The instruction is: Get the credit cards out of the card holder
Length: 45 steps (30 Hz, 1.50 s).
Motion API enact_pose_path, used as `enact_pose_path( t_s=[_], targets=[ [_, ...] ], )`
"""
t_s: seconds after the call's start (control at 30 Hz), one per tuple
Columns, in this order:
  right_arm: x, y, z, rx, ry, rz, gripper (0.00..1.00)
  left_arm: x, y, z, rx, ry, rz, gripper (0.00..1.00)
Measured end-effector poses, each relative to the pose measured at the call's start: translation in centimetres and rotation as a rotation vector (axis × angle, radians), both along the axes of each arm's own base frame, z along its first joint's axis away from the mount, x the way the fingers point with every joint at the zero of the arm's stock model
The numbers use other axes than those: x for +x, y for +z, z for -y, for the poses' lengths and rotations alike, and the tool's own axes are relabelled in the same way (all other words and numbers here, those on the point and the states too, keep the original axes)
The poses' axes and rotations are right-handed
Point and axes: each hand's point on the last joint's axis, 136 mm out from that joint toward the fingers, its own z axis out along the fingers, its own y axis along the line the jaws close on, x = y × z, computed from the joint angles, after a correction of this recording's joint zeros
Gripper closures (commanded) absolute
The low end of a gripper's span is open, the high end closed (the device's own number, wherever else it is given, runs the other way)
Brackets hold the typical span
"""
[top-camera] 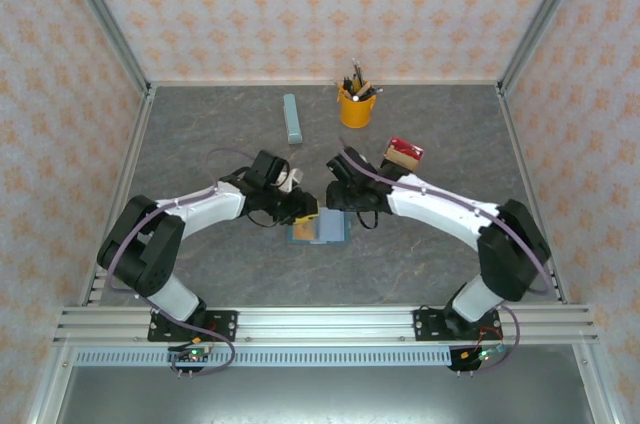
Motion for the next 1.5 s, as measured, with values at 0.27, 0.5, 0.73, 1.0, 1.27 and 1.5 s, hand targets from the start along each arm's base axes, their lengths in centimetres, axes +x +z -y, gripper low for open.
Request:
enact_pose_path(
  t_s=[0.27,0.5,0.73,1.0,1.27,1.5],
  targets=[
    [0.1,0.6,0.7,0.018,-0.031,0.046,0.49,0.4,-2.0,0.2,0.032,0.017,-0.050,0.66],
    [0.0,0.0,-0.2,0.039,-0.003,0.023,0.50,0.6,-1.9,0.2,0.034,0.022,-0.048,0.66],
    [-0.2,-0.8,-1.0,0.048,0.033,-0.009,0.53,0.9,-2.0,-0.1,0.036,0.037,-0.048,0.71],
    [-0.2,-0.9,-1.2,0.051,0.041,-0.013,0.53,1.7,-0.9,0.8,-0.028,0.046,-0.031,0.68],
    [-0.3,-1.0,-1.5,0.053,0.056,-0.024,0.62,2.5,-1.1,-0.6,-0.013,0.091,-0.029,0.68],
    [0.1,-3.4,-3.8,0.025,0.104,-0.109,0.78,2.7,-2.1,-2.9,0.027,0.152,-0.054,0.76]
  ],
)
